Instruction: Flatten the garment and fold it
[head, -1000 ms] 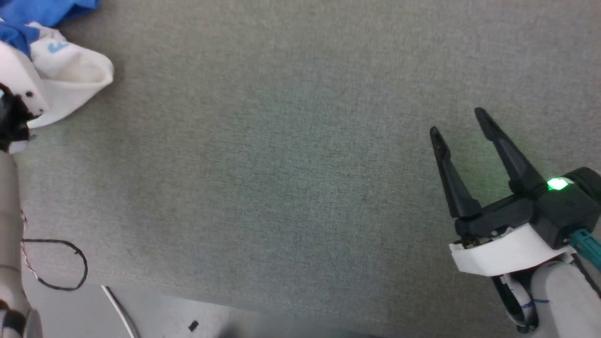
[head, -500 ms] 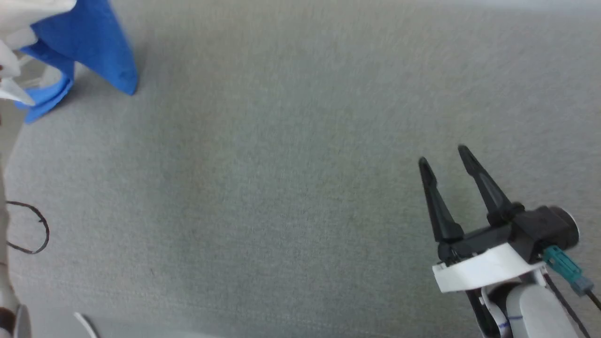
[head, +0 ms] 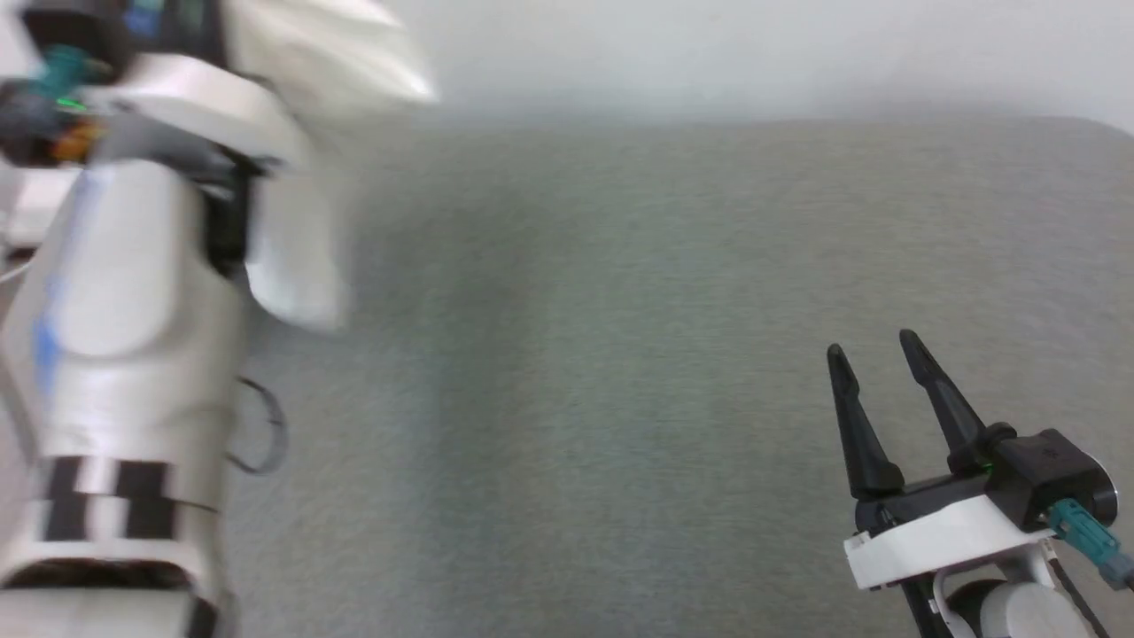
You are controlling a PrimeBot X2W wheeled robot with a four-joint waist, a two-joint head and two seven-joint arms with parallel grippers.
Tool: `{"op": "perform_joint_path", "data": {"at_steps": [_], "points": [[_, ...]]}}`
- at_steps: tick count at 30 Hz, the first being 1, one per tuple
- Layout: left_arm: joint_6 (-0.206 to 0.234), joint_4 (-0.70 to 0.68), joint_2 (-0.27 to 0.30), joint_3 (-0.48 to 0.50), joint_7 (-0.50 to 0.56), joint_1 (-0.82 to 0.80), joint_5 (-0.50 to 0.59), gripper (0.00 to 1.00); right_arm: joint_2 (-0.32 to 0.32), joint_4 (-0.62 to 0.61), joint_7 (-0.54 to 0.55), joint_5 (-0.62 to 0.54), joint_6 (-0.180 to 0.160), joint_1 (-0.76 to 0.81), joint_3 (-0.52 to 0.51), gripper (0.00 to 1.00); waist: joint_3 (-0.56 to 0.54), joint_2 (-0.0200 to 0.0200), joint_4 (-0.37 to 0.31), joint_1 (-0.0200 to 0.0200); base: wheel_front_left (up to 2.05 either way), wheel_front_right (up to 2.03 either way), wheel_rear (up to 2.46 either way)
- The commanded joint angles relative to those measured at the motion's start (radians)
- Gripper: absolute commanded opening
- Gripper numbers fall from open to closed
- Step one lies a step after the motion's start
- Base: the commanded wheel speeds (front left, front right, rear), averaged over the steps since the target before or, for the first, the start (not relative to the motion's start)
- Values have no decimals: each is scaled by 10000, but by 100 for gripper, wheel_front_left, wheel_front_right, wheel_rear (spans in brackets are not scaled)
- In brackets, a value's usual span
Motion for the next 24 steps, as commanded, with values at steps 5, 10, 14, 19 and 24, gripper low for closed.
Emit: {"op": "perform_joint_path", "data": {"at_steps": [5,10,14,19,24], "points": [[-248,-544,-1272,-575,-56,812,-198,0,28,-117,112,185,-19,293,-211,100,-634,0,-1809,2,0,0,0],[-392,-1094,-1984,-1545,-51,1667,-429,0,29,-148,176,287,-19,429,-336,100,-454,0,-2231,2,0,0,0],[-276,-1241,-2086,-2482,26,2823,-1052,0,29,-126,123,424,-19,385,-296,100,-181,0,-2467,2,0,0,0],[144,-1001,-2093,-4176,147,4641,-2237,0,29,7,65,531,-19,328,-256,100,221,0,-2559,2,0,0,0],[434,-723,-2095,-5318,78,5576,-2728,26,29,159,-56,579,-19,217,-299,100,413,0,-2397,2,0,0,0]]}}
